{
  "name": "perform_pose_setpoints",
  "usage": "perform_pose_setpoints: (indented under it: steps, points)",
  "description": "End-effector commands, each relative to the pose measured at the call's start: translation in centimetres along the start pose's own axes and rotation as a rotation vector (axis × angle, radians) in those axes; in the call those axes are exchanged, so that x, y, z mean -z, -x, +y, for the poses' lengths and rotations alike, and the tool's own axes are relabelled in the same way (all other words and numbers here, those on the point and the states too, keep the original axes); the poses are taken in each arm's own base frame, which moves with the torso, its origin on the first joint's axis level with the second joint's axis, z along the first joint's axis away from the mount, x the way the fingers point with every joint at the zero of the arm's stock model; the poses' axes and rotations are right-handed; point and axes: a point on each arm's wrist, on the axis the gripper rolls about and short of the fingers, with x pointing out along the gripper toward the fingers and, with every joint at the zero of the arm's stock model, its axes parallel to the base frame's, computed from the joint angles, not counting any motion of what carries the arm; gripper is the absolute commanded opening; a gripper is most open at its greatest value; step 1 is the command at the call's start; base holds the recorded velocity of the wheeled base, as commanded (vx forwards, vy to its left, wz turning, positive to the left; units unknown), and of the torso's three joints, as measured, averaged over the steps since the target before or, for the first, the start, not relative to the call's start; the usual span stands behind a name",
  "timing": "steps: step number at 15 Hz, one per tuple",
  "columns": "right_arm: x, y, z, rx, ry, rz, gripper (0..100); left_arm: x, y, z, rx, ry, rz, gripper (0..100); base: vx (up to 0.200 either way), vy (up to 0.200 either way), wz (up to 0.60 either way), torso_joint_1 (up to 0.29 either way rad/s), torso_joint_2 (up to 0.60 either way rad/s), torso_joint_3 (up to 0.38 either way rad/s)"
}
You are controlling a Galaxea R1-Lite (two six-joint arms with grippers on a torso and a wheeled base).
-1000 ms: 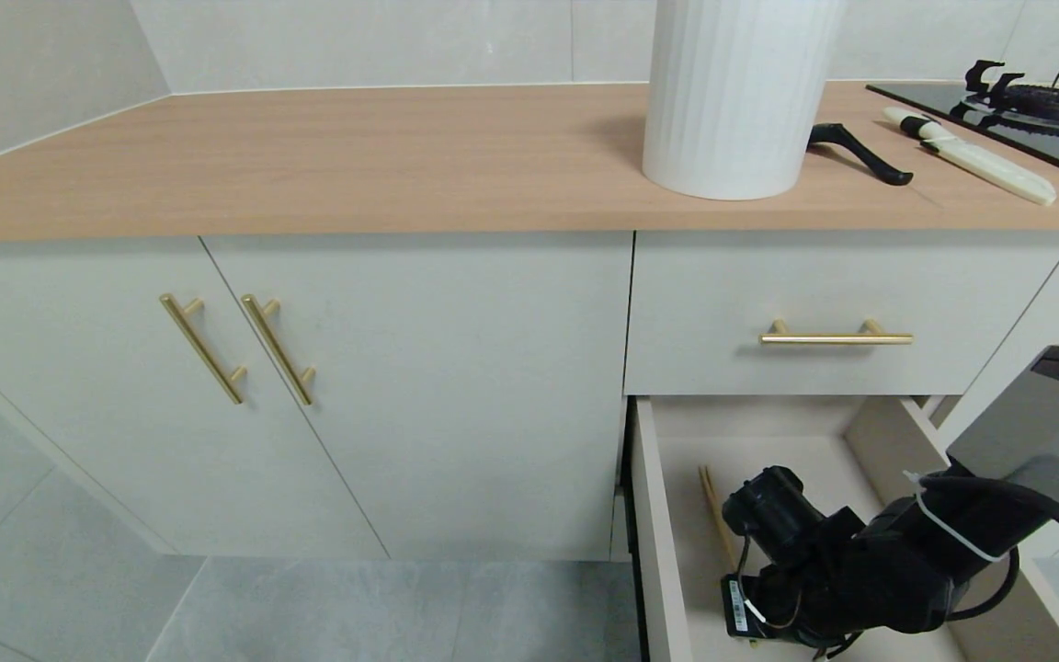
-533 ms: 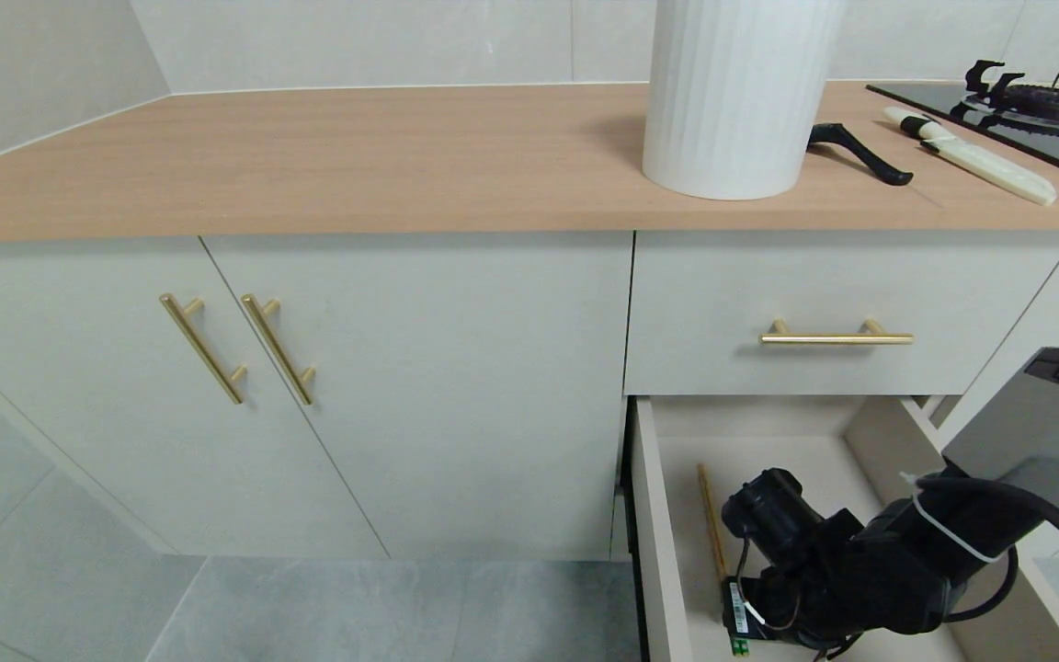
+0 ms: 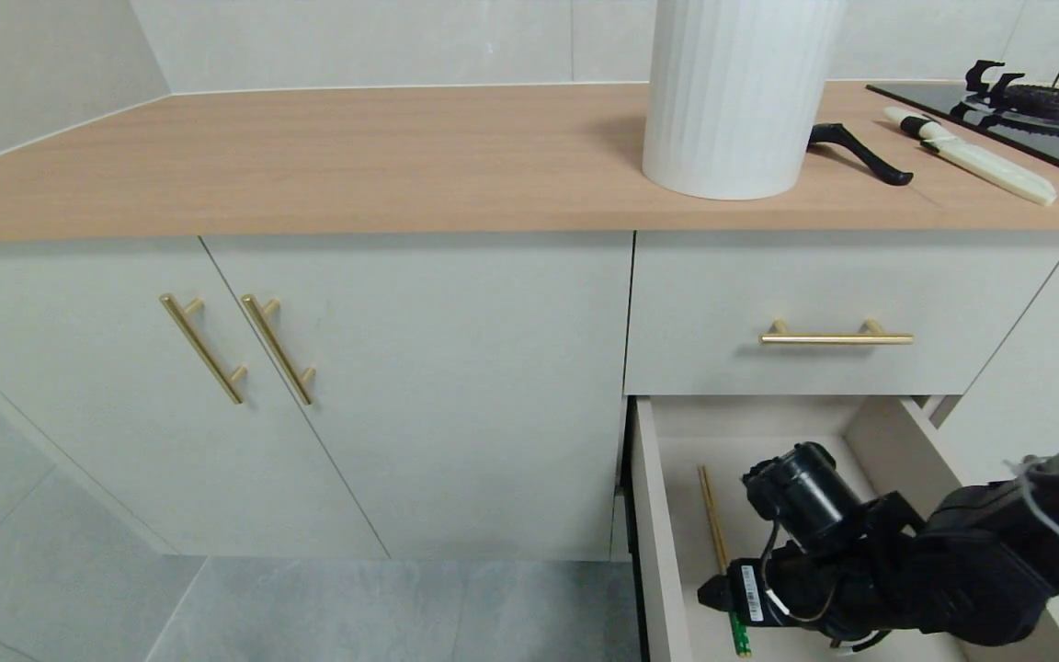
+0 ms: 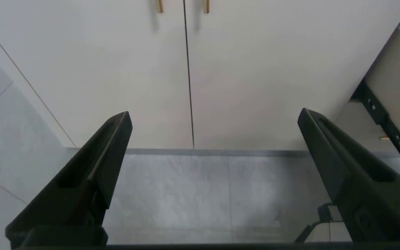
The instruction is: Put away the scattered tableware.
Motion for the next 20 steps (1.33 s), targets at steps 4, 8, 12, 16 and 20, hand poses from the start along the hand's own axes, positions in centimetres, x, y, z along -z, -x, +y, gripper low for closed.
perform_pose_setpoints:
  steps: [4,8,12,16,20]
  points:
    - [-1.6,15.8,-2.6,-0.069,0.06,-0.255,100,0.0,0.0,0.0,-0.001,0.0,0.001,100,0.0,0.0,0.0,0.0,0.0,0.0]
    - [-0.6,25.8,-5.3,-0.074,0.019,-0.339,100,0.0,0.0,0.0,-0.001,0.0,0.001,100,0.0,0.0,0.0,0.0,0.0,0.0]
    - [-1.0,25.4,-5.9,-0.028,0.031,-0.349,100,0.0,0.0,0.0,-0.001,0.0,0.001,100,0.0,0.0,0.0,0.0,0.0,0.0]
    - [-0.6,25.6,-6.1,-0.02,0.07,-0.374,100,0.0,0.0,0.0,-0.001,0.0,0.001,100,0.0,0.0,0.0,0.0,0.0,0.0]
    - [-0.5,25.6,-6.2,-0.018,0.07,-0.373,100,0.0,0.0,0.0,-0.001,0.0,0.001,100,0.0,0.0,0.0,0.113,-0.17,-0.162]
